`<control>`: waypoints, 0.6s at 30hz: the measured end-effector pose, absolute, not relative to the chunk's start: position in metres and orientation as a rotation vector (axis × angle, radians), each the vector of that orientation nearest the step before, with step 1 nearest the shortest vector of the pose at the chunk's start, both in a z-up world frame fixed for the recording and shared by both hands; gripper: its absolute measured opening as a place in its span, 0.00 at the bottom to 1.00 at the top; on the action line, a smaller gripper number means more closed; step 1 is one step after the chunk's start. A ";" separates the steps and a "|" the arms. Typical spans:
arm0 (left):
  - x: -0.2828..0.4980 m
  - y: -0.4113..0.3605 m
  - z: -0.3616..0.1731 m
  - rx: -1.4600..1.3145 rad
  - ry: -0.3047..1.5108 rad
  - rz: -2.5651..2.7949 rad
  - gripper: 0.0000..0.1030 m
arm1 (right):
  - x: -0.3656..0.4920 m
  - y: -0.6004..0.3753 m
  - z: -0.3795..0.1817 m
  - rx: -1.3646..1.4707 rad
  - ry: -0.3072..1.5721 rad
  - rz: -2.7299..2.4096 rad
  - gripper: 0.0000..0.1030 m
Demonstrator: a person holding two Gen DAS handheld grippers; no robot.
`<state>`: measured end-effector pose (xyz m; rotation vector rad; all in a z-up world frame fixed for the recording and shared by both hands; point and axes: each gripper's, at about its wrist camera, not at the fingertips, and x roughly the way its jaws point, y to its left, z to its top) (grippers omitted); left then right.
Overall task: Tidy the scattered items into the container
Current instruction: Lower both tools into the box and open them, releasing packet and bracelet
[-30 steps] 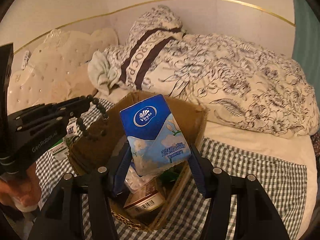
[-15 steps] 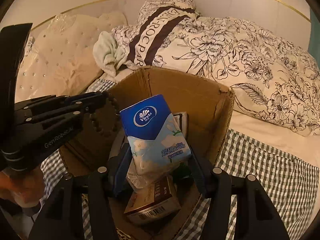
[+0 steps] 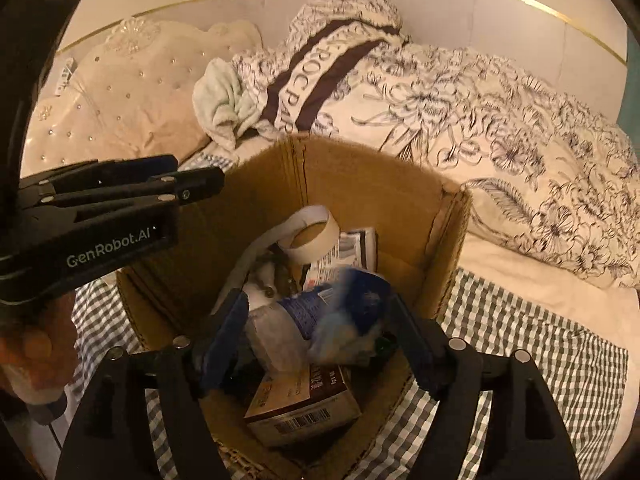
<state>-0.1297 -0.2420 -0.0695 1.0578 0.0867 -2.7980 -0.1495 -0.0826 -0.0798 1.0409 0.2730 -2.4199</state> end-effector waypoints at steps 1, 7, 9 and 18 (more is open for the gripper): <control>-0.128 -0.242 -0.067 1.050 0.087 -2.800 0.49 | -0.148 -0.081 -0.077 1.034 0.269 -2.428 0.72; -0.115 -0.237 -0.048 0.998 0.091 -2.825 0.55 | -0.138 -0.070 -0.061 1.013 0.227 -2.472 0.72; -0.110 -0.234 -0.042 0.978 0.090 -2.836 0.60 | -0.133 -0.065 -0.055 1.001 0.224 -2.485 0.72; -0.086 -0.215 -0.015 0.884 0.063 -2.876 0.76 | -0.108 -0.039 -0.027 0.937 0.186 -2.556 0.79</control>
